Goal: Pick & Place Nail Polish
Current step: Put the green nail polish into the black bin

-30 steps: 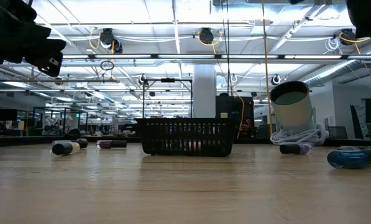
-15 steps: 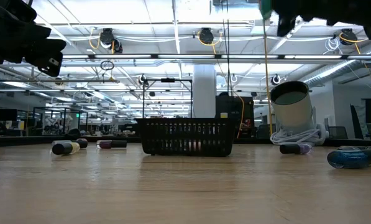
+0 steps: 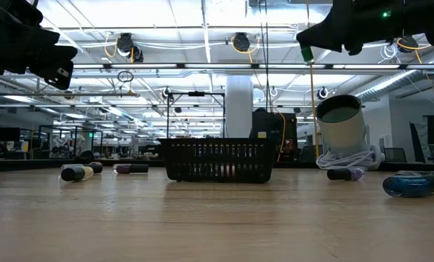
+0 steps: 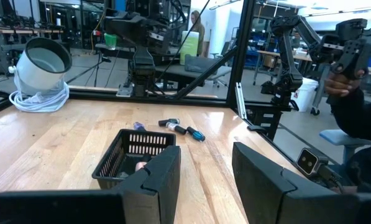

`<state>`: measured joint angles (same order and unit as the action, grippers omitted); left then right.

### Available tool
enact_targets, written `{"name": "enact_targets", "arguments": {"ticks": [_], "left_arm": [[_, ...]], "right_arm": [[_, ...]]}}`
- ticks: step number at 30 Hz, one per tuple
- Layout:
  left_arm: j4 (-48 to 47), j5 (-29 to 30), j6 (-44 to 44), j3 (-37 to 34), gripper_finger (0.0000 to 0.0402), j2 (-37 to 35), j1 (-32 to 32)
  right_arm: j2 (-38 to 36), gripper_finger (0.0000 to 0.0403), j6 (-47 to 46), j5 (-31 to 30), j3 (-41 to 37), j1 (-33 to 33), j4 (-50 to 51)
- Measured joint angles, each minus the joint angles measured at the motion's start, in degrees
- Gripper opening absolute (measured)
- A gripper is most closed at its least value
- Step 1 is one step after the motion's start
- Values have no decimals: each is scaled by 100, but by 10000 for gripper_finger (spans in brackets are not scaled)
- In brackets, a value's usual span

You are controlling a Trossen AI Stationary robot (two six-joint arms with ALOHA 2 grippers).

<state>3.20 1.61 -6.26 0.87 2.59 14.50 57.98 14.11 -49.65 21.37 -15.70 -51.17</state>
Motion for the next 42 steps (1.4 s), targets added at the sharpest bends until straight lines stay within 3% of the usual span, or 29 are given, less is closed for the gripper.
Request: {"name": "enact_targets", "arguments": {"ticks": [13,22,24,35,42], "left_arm": [[0,0,0,-1,145,2,0],[0,-2,0,-1,145,1,0],[0,-1,0,-1,145,0,0],[0,-2,2,-1,145,0,0],[-1,-1,0,-1,145,1,0]], "right_arm": [[2,46,-313,-285,2,191,635],[2,46,-758,-27,2,381,1041],[0,46,-1017,355,2,425,1148],[2,46,-2369,3937,2,940,1239],[2,46,-2617,5100,2,1008,1153]]}}
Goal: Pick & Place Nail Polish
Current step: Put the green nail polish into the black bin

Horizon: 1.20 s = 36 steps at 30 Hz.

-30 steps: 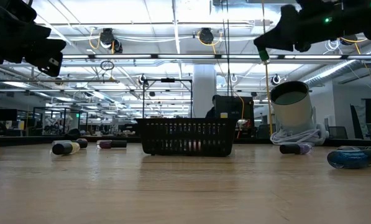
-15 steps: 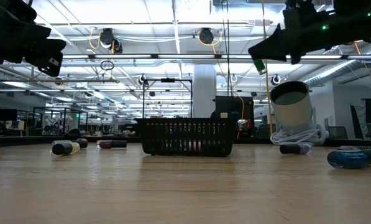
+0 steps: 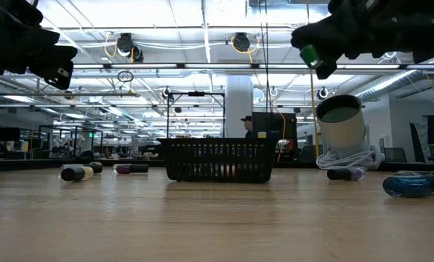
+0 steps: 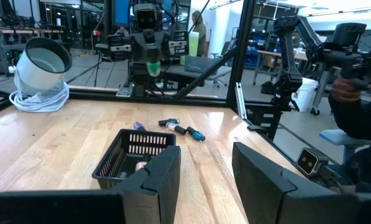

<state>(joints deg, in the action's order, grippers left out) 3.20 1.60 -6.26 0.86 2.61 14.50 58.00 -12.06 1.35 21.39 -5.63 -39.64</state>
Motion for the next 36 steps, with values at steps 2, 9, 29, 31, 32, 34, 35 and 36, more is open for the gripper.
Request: {"name": "enact_targets", "arguments": {"ticks": [2,9,29,31,32,34,35,36], "left_arm": [[1,-1,0,0,145,0,0],[1,-1,0,0,145,0,0],[1,1,0,0,145,-2,0],[1,-2,0,0,145,-2,0],[1,0,0,2,145,-2,0],[1,-2,0,0,145,0,0],[1,1,0,1,145,0,0],[-2,1,0,0,145,-2,0]], "right_arm": [[0,46,-84,330,0,0,-4],[0,46,-64,626,0,-4,-731],[161,46,55,-11,15,-15,-1786],[379,46,15,-226,76,-11,-1710],[518,46,11,-274,134,-11,-1657],[869,46,3,-279,331,-13,-1501],[1058,46,-35,-276,430,-14,-1380],[1266,46,-72,-273,538,-15,-1275]]}}
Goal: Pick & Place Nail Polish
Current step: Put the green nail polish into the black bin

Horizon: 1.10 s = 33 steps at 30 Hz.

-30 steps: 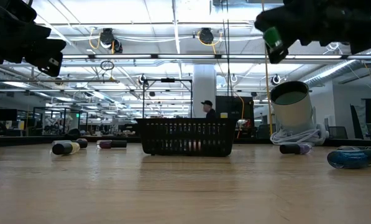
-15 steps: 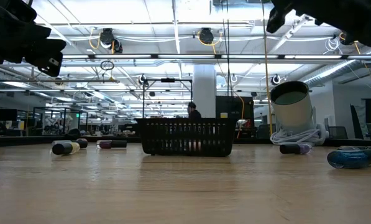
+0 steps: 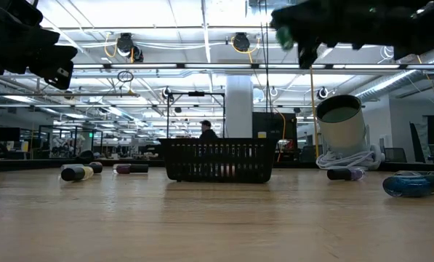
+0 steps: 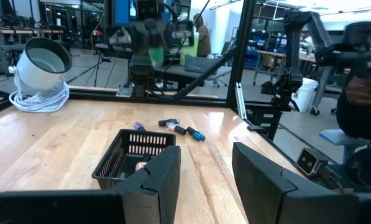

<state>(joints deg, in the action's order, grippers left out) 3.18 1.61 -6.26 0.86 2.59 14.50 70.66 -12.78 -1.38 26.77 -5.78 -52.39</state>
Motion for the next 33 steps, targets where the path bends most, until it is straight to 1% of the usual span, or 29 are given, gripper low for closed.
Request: {"name": "enact_targets", "arguments": {"ticks": [4,9,11,16,19,23,30,33], "left_arm": [[0,-1,0,0,145,1,0],[2,-2,0,0,145,2,0],[2,0,0,0,145,1,0],[2,-2,0,0,145,2,0],[3,-1,0,1,145,1,0],[2,0,0,0,145,0,0],[0,-1,0,0,145,2,0],[2,0,0,2,145,0,0]], "right_arm": [[935,46,-117,8,532,0,393],[2044,46,-128,45,1384,0,970],[2405,46,-113,182,1751,13,1196],[3082,46,80,133,2468,43,2008],[3381,46,48,131,2693,109,2237],[3580,46,-94,140,2723,180,2305],[3610,46,-161,172,2723,245,2584],[3610,46,-159,363,2723,244,2593]]}}
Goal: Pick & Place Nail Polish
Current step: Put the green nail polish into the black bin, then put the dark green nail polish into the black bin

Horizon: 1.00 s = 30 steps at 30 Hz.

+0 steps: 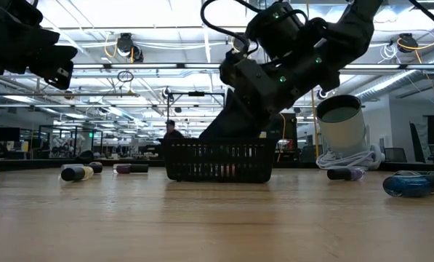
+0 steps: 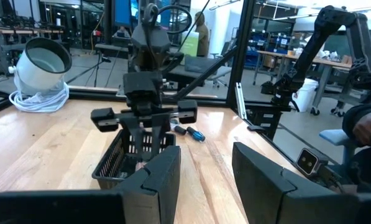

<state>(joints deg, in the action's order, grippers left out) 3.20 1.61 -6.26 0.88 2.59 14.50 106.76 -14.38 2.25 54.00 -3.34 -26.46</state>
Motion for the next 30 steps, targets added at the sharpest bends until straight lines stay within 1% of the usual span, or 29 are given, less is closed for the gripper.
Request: {"name": "enact_targets", "arguments": {"ticks": [2,12,16,20,24,28,30], "left_arm": [[-1,-2,1,-2,145,2,0],[-1,-2,1,-2,145,0,0],[0,-1,0,-2,145,0,0],[0,-2,0,-1,145,1,0],[0,-2,0,-2,145,0,0],[0,0,0,-2,145,2,0],[0,0,1,-1,145,1,0]], "right_arm": [[0,48,-17,101,0,-3,-12],[0,94,-146,106,-2,-14,-18],[0,105,-133,111,-4,-12,-26],[-49,110,90,116,-7,-12,15],[-455,107,331,103,-9,-12,373],[-1184,101,348,73,-11,-12,1418],[-1632,98,184,-43,-8,-50,2068]]}}
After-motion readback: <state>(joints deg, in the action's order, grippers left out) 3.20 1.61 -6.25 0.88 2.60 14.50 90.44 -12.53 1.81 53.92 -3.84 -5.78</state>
